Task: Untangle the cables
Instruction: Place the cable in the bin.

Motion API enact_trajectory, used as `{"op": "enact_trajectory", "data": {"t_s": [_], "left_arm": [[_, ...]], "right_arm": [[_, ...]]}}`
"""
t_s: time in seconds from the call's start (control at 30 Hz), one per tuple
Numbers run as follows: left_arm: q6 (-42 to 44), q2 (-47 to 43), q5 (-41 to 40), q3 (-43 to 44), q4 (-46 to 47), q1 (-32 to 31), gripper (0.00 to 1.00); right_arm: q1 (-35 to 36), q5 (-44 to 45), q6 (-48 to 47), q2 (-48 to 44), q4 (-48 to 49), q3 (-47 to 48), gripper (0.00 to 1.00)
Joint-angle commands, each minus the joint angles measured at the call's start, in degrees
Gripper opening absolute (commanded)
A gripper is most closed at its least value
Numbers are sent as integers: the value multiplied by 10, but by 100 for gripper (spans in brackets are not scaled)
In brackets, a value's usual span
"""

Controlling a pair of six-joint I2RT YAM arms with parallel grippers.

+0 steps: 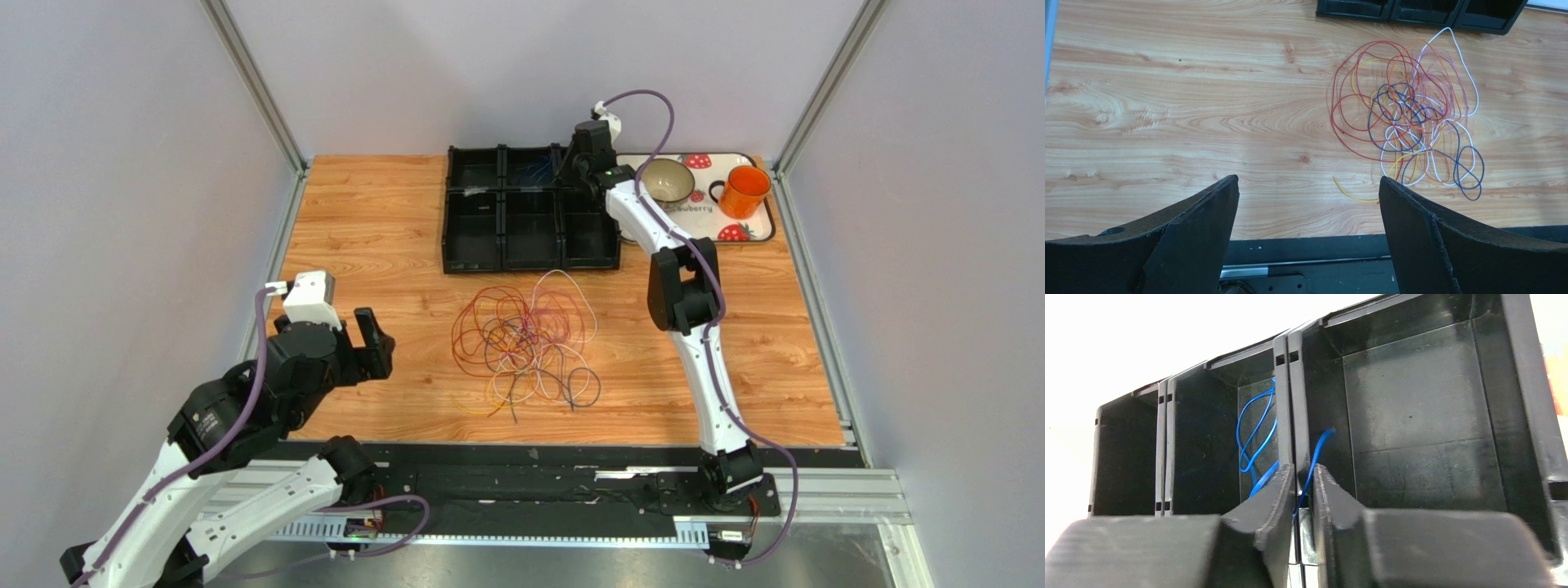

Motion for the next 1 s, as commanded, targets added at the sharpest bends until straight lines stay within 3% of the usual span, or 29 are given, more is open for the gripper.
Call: {"op": "enact_trajectory", "data": {"t_s": [0.0, 0.33, 0.57, 0.97], "left_arm": [[10, 5, 3, 11, 9, 5, 93], [11, 5, 6, 10, 10, 7, 92], [11, 4, 6, 10, 10, 8, 92], [13, 4, 8, 10, 11, 10, 92]], "right_arm": [[1, -1, 1, 6, 34, 28, 15], [11, 5, -36, -6, 47, 24, 3], [49, 51, -122, -36, 79, -4, 1], [73, -10, -138, -22, 151, -9, 0]]}}
